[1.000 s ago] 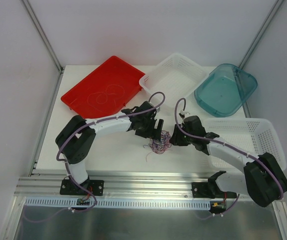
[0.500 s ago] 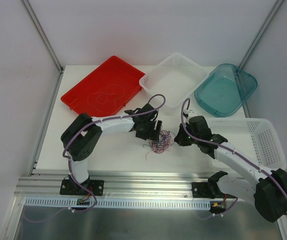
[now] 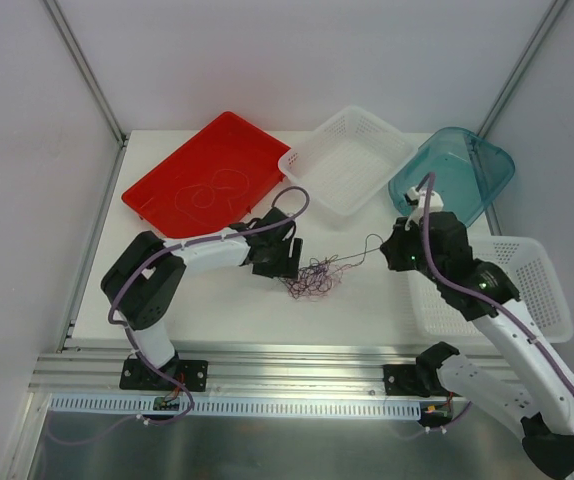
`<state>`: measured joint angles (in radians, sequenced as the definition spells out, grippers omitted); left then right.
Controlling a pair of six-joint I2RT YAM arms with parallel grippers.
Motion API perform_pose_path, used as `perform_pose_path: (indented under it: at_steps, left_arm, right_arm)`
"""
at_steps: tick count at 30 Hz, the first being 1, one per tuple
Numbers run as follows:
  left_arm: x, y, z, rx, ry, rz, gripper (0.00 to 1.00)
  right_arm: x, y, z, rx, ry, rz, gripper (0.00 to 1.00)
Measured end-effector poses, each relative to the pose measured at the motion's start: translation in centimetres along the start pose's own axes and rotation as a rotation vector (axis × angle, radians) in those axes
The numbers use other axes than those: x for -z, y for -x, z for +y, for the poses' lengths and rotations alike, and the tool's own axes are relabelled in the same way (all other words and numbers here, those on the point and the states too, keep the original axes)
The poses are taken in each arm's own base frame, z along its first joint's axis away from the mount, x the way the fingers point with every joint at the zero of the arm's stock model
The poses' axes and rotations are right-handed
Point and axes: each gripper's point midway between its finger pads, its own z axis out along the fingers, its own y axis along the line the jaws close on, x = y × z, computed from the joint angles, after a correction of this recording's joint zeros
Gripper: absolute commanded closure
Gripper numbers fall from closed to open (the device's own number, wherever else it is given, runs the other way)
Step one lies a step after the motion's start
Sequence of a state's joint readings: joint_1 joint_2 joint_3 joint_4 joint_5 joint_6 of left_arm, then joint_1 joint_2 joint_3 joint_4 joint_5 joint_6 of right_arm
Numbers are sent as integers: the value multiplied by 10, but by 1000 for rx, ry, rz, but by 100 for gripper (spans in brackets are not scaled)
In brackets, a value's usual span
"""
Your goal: Untangle the cables
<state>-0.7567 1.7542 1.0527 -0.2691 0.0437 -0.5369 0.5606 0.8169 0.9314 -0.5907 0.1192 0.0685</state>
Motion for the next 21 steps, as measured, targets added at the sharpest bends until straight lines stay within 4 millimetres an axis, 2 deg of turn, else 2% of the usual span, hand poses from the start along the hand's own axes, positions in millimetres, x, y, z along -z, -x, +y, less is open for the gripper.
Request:
perform_pose_path:
  at_steps: [5, 13, 19, 21]
  left_arm:
    - [7, 0, 28, 44, 61, -9, 33]
    - [19, -4, 69, 100, 158, -17, 33]
    - [26, -10, 91, 118, 227, -14, 32]
    - [29, -14, 96, 122, 240, -11, 32]
  right_arm:
    - [44, 38, 1, 13, -7, -87, 99]
    - [100, 91, 10, 28, 30, -220, 99]
    - [149, 142, 24, 37, 89, -373, 99]
    - [162, 153, 28, 40, 110, -412, 99]
